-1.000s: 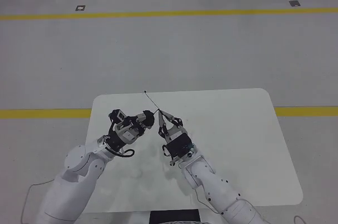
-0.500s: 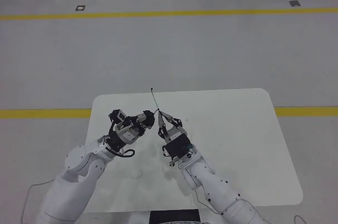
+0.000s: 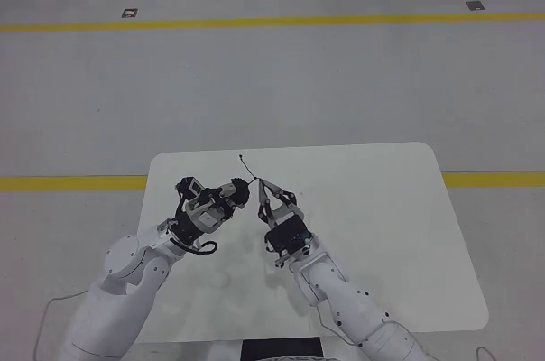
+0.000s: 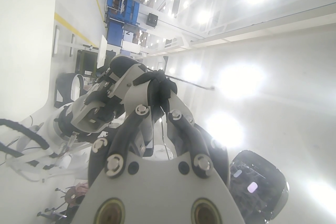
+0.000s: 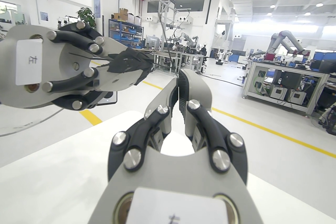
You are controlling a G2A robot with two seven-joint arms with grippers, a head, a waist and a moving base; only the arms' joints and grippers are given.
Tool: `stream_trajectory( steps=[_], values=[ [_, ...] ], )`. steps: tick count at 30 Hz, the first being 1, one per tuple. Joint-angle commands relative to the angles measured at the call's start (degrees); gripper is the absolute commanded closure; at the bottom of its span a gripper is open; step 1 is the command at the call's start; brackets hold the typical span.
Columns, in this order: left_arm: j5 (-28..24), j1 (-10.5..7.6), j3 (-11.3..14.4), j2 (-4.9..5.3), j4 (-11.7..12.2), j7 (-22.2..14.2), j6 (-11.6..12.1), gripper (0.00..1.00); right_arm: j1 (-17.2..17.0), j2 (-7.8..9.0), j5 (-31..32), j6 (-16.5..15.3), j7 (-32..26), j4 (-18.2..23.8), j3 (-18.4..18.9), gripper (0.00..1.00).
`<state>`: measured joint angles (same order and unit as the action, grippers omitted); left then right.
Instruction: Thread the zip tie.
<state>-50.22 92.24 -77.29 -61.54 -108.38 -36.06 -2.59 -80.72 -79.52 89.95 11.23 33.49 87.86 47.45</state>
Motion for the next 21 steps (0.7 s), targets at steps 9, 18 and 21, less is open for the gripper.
stream_trajectory(
  steps=[9, 18, 21],
  values=[
    [-0.3, -0.52, -0.2, -0.04, 0.0, -0.1, 0.1, 1.0, 0.9, 0.71, 0.0, 1.2, -1.5, -0.4, -0.6, 1.0],
    [-0.4, -1.51, 0.0, -0.13, -0.2, -0.2, -0.1, 1.0, 1.6, 1.39, 0.0, 2.3, -2.7, -1.1, -1.3, 1.0],
    [-0.5, -1.63, 0.0, -0.14, -0.1, -0.3, -0.1, 1.0, 1.8, 1.54, 0.0, 2.6, -3.1, -1.2, -1.6, 1.0]
  ],
)
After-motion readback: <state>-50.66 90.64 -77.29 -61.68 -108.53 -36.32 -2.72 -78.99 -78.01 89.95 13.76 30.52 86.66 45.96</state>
